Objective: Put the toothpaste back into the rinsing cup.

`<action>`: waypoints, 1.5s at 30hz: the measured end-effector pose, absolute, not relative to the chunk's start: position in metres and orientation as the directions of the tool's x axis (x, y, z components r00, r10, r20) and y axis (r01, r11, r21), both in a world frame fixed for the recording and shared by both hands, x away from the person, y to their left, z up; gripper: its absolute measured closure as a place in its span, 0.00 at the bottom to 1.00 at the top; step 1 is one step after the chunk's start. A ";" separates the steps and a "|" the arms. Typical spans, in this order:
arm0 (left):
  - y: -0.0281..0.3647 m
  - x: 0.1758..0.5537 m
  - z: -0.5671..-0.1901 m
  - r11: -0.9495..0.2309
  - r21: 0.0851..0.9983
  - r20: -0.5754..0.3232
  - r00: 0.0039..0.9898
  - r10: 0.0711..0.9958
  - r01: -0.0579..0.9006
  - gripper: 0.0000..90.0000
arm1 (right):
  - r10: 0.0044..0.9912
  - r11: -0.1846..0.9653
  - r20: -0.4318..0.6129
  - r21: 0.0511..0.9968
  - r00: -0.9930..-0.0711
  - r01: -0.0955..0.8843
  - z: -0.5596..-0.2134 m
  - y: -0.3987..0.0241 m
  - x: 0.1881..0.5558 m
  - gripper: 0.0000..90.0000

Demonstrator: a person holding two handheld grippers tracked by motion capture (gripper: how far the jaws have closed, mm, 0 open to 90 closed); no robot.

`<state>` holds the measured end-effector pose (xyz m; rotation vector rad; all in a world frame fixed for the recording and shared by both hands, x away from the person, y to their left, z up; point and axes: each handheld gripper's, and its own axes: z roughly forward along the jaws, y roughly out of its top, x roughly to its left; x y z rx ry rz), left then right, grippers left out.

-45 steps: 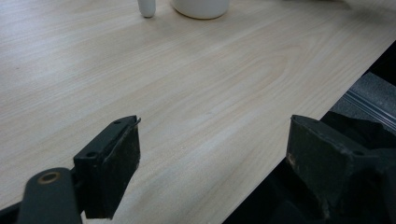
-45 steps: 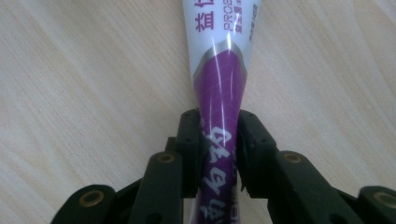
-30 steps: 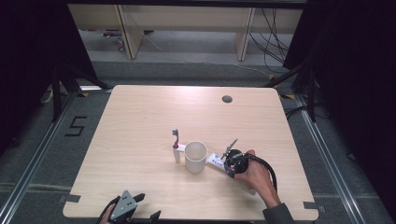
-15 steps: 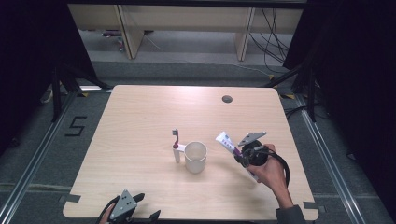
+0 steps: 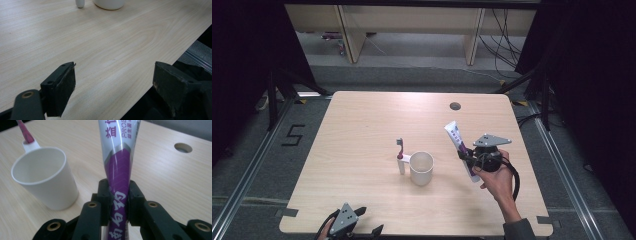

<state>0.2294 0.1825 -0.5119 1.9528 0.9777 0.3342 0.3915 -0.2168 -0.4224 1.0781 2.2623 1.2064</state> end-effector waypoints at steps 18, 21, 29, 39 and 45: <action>0.184 0.230 -0.512 -0.287 0.815 -0.137 0.649 0.748 0.503 0.20 | 0.733 0.248 0.084 0.891 -0.675 0.380 -0.406 -0.194 0.400 0.85; 0.182 0.230 -0.513 -0.280 0.818 -0.143 0.649 0.747 0.502 0.20 | 0.727 0.240 0.076 0.902 -0.682 0.357 -0.403 -0.187 0.400 0.85; 0.183 0.229 -0.512 -0.280 0.818 -0.140 0.646 0.751 0.503 0.20 | 0.706 0.184 0.125 0.918 -0.697 0.351 -0.393 -0.171 0.402 0.85; 0.183 0.229 -0.512 -0.286 0.817 -0.137 0.652 0.746 0.500 0.20 | 0.667 0.154 0.145 0.933 -0.731 0.326 -0.387 -0.149 0.404 0.85; 0.183 0.229 -0.512 -0.290 0.816 -0.135 0.653 0.746 0.500 0.20 | 0.656 0.124 0.169 0.937 -0.736 0.325 -0.388 -0.140 0.404 0.85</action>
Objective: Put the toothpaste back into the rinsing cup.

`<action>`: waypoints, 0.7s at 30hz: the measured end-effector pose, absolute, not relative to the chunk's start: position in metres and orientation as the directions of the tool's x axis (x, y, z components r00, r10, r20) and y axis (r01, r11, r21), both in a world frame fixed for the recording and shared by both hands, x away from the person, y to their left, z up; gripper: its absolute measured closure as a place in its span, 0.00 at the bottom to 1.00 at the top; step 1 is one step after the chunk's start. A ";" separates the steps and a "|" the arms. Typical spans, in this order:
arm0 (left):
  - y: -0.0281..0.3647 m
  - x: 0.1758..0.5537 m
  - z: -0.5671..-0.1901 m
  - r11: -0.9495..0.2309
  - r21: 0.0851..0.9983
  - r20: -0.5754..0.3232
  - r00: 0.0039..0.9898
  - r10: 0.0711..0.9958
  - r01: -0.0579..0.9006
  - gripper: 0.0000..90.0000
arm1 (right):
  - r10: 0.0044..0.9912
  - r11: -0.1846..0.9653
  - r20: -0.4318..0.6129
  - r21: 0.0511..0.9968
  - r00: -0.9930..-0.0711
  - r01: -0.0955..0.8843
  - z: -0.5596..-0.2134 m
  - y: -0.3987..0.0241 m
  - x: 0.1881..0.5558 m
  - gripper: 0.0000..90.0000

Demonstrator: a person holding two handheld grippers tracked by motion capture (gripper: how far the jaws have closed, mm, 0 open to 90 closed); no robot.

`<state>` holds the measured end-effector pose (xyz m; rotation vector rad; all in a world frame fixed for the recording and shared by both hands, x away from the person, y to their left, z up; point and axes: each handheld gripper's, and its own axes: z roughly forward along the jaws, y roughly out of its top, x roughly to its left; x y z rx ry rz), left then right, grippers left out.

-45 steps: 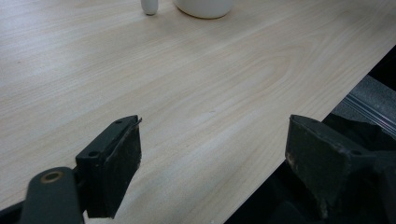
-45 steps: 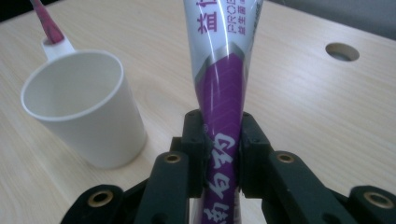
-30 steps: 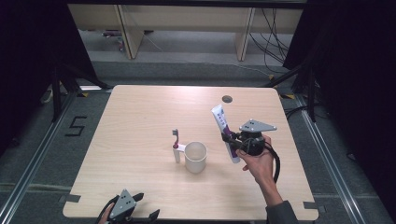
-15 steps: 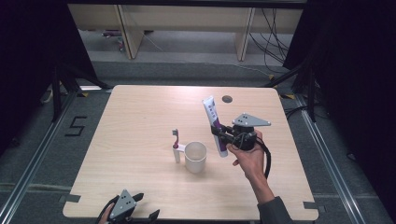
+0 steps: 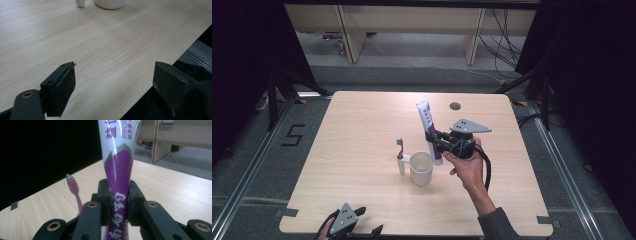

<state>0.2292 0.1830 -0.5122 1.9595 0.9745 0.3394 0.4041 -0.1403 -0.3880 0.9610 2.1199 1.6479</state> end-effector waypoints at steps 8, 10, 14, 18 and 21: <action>0.183 0.229 -0.512 -0.290 0.818 -0.135 0.656 0.742 0.496 0.20 | 0.629 0.118 0.170 0.944 -0.759 0.309 -0.394 -0.126 0.410 0.85; 0.182 0.229 -0.513 -0.290 0.819 -0.134 0.657 0.742 0.495 0.20 | 0.634 0.120 0.162 0.945 -0.756 0.303 -0.397 -0.123 0.411 0.85; 0.183 0.229 -0.512 -0.301 0.816 -0.127 0.661 0.740 0.493 0.20 | 0.619 0.117 0.175 0.944 -0.766 0.309 -0.403 -0.118 0.412 0.85; 0.182 0.229 -0.513 -0.289 0.820 -0.134 0.656 0.743 0.494 0.20 | 0.619 0.128 0.175 0.940 -0.766 0.318 -0.410 -0.116 0.410 0.85; 0.182 0.229 -0.513 -0.291 0.819 -0.133 0.657 0.742 0.495 0.20 | 0.614 0.125 0.170 0.943 -0.771 0.307 -0.416 -0.115 0.410 0.85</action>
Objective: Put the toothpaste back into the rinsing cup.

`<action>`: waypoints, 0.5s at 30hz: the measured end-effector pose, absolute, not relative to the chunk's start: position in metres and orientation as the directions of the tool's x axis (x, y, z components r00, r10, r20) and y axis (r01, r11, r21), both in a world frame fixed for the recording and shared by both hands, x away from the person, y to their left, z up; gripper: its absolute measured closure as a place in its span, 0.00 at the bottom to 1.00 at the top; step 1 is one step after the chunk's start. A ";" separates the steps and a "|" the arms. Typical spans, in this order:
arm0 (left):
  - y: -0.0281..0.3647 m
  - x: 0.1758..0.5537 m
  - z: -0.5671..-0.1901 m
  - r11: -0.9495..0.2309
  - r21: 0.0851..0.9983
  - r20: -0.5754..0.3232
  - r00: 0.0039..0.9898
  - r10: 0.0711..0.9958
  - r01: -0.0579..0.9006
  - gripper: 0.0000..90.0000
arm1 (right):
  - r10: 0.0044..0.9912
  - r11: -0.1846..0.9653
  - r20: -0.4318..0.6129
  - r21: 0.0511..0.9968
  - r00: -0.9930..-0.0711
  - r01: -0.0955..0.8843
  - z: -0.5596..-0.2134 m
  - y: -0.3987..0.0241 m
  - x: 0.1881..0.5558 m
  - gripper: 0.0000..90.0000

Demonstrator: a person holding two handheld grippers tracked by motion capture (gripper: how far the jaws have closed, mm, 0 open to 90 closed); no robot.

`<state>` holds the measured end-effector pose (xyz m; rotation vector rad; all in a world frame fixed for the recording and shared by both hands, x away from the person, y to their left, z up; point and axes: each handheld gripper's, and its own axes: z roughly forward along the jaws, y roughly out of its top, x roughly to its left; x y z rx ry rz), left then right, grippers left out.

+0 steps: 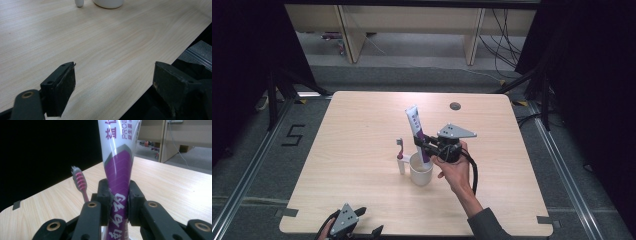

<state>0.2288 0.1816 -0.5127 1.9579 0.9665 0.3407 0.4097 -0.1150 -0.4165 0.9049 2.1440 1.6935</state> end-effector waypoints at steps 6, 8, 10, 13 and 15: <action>0.182 0.229 -0.513 -0.295 0.817 -0.132 0.659 0.741 0.495 0.20 | 0.607 0.131 0.179 0.938 -0.774 0.320 -0.428 -0.115 0.408 0.85; 0.182 0.229 -0.513 -0.296 0.817 -0.131 0.658 0.741 0.495 0.20 | 0.611 0.137 0.163 0.942 -0.775 0.306 -0.431 -0.115 0.408 0.85; 0.182 0.229 -0.513 -0.304 0.815 -0.126 0.662 0.739 0.494 0.20 | 0.606 0.141 0.163 0.941 -0.778 0.308 -0.435 -0.116 0.407 0.85; 0.182 0.229 -0.512 -0.299 0.813 -0.130 0.657 0.743 0.499 0.20 | 0.599 0.172 0.157 0.933 -0.785 0.317 -0.440 -0.115 0.406 0.85; 0.182 0.229 -0.512 -0.306 0.811 -0.126 0.660 0.741 0.499 0.20 | 0.608 0.197 0.129 0.931 -0.783 0.306 -0.444 -0.115 0.405 0.85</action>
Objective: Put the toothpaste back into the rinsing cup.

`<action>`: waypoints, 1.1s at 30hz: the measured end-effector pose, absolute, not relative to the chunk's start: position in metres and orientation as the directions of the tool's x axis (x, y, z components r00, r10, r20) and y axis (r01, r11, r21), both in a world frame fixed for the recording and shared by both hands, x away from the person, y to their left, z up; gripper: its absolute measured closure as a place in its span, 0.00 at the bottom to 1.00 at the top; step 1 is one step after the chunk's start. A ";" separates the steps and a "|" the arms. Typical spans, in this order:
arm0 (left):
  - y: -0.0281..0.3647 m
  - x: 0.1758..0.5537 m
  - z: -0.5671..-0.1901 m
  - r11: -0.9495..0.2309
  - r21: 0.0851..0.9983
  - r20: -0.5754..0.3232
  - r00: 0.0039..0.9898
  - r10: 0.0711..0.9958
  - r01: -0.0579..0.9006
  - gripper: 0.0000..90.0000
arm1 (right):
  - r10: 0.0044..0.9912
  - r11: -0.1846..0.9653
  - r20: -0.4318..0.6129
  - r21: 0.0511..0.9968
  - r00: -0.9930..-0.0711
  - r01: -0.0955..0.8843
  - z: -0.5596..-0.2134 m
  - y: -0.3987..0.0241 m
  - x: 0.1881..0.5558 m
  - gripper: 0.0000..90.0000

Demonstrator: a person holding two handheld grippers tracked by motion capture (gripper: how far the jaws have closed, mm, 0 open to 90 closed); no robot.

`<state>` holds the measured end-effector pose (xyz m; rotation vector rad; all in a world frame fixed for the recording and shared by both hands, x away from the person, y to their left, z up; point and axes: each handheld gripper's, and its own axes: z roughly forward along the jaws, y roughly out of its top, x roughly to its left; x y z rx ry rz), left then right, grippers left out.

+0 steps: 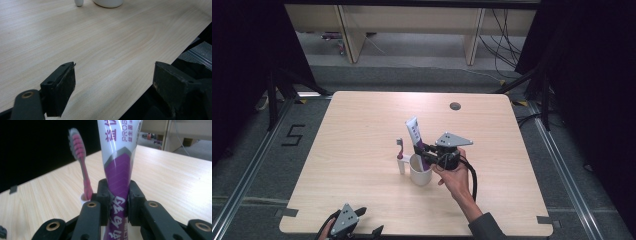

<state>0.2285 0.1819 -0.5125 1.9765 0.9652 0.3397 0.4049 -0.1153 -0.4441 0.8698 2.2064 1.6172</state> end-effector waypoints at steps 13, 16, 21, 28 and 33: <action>0.181 0.228 -0.513 -0.303 0.813 -0.130 0.661 0.739 0.498 0.20 | 0.593 0.308 0.085 0.895 -0.801 0.323 -0.455 -0.109 0.395 0.84; 0.181 0.228 -0.514 -0.300 0.814 -0.132 0.660 0.740 0.498 0.20 | 0.598 0.316 0.096 0.884 -0.795 0.344 -0.456 -0.109 0.392 0.84; 0.181 0.228 -0.513 -0.309 0.810 -0.126 0.662 0.739 0.499 0.20 | 0.592 0.328 0.094 0.879 -0.800 0.346 -0.458 -0.110 0.394 0.84; 0.181 0.228 -0.514 -0.294 0.813 -0.139 0.657 0.741 0.503 0.20 | 0.612 0.325 0.102 0.872 -0.784 0.367 -0.455 -0.114 0.391 0.78; 0.183 0.229 -0.514 -0.300 0.811 -0.134 0.659 0.740 0.503 0.20 | 0.599 0.334 0.083 0.878 -0.797 0.343 -0.452 -0.117 0.390 0.75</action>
